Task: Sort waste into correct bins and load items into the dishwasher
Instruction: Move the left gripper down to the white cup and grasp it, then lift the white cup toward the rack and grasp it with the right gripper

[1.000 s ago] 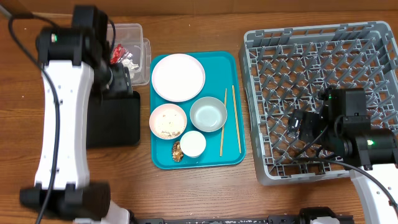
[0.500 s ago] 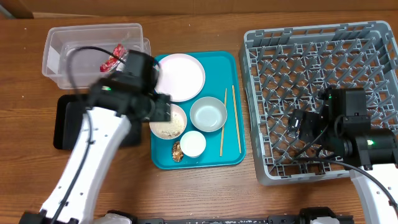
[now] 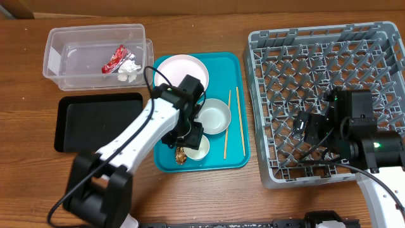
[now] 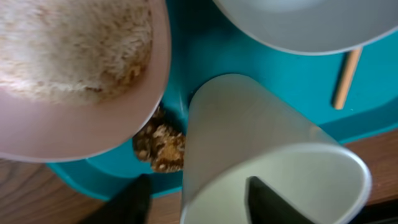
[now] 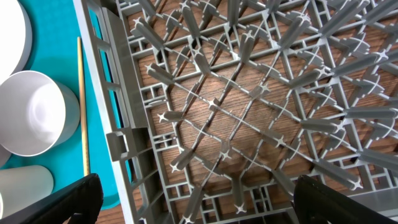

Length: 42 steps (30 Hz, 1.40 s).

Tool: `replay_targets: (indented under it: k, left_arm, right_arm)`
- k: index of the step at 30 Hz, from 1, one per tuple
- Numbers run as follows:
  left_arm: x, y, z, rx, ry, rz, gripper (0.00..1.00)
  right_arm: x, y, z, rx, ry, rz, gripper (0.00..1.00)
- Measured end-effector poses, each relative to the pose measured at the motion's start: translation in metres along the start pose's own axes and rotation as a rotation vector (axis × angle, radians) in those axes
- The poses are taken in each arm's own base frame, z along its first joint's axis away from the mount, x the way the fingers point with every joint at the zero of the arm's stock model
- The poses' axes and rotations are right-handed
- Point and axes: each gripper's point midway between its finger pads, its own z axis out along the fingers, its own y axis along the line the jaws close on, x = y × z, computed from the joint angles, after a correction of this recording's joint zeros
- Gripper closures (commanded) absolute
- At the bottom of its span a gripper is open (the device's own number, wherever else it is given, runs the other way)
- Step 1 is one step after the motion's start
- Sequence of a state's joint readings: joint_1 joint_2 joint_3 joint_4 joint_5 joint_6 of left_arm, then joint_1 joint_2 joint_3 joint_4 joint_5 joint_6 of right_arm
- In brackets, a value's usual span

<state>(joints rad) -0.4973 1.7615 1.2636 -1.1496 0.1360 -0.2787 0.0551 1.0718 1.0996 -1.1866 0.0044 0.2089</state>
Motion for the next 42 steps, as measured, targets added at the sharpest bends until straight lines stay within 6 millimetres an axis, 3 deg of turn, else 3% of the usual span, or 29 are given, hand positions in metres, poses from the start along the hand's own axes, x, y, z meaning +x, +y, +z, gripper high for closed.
replay_targets:
  k: [1, 2, 8, 11, 17, 20, 24, 27, 28, 31, 34, 37, 42]
  left_arm:
    - [0.0, 0.0, 0.005, -0.002, 0.016, -0.001, 0.91]
    - [0.001, 0.001, 0.009, -0.006, 0.031, -0.006, 0.96]
    - [0.001, 0.001, 0.014, -0.006, 0.047, -0.006, 0.96]
    - [0.003, -0.002, 0.006, 0.007, 0.063, 0.016, 0.96]
    - [-0.01, -0.029, -0.042, 0.135, 0.027, 0.148, 0.96]
    - [-0.033, -0.045, -0.07, 0.249, -0.076, 0.204, 0.96]
    - [-0.087, -0.065, -0.108, 0.443, -0.316, 0.246, 0.96]
    - [-0.12, -0.074, -0.14, 0.601, -0.47, 0.244, 0.96]
    - [-0.127, -0.078, -0.152, 0.663, -0.505, 0.242, 0.96]
    - [-0.137, -0.092, -0.182, 0.845, -0.565, 0.276, 0.95]
    - [-0.131, -0.109, -0.199, 0.998, -0.546, 0.333, 0.96]
    - [-0.119, -0.123, -0.209, 1.122, -0.492, 0.384, 0.96]
    - [-0.1, -0.137, -0.218, 1.229, -0.422, 0.438, 0.96]
  right_arm:
    - [0.0, 0.0, 0.0, 0.0, 0.0, 0.0, 0.0]
    - [0.0, 0.0, 0.0, 0.0, 0.0, 0.0, 0.0]
    - [0.0, 0.0, 0.0, 0.0, 0.0, 0.0, 0.0]
    - [0.0, -0.001, 0.0, 0.008, -0.001, 0.0, 0.0]
    - [-0.005, -0.02, -0.001, 0.112, -0.032, 0.029, 0.0]
    - [-0.018, -0.038, -0.004, 0.2, -0.101, 0.144, 0.04]
    - [-0.049, -0.049, -0.009, 0.191, -0.237, 0.29, 0.05]
    - [-0.081, -0.021, -0.013, -0.009, -0.323, 0.243, 0.02]
    - [-0.087, -0.001, -0.015, -0.124, -0.327, 0.172, 0.01]
    - [-0.081, 0.06, -0.023, -0.453, -0.273, -0.053, 0.0]
    - [-0.066, 0.095, -0.032, -0.681, -0.219, -0.188, 0.0]
    - [-0.057, 0.115, -0.042, -0.847, -0.193, -0.275, 0.0]
    - [-0.053, 0.129, -0.052, -0.984, -0.194, -0.342, 0.0]
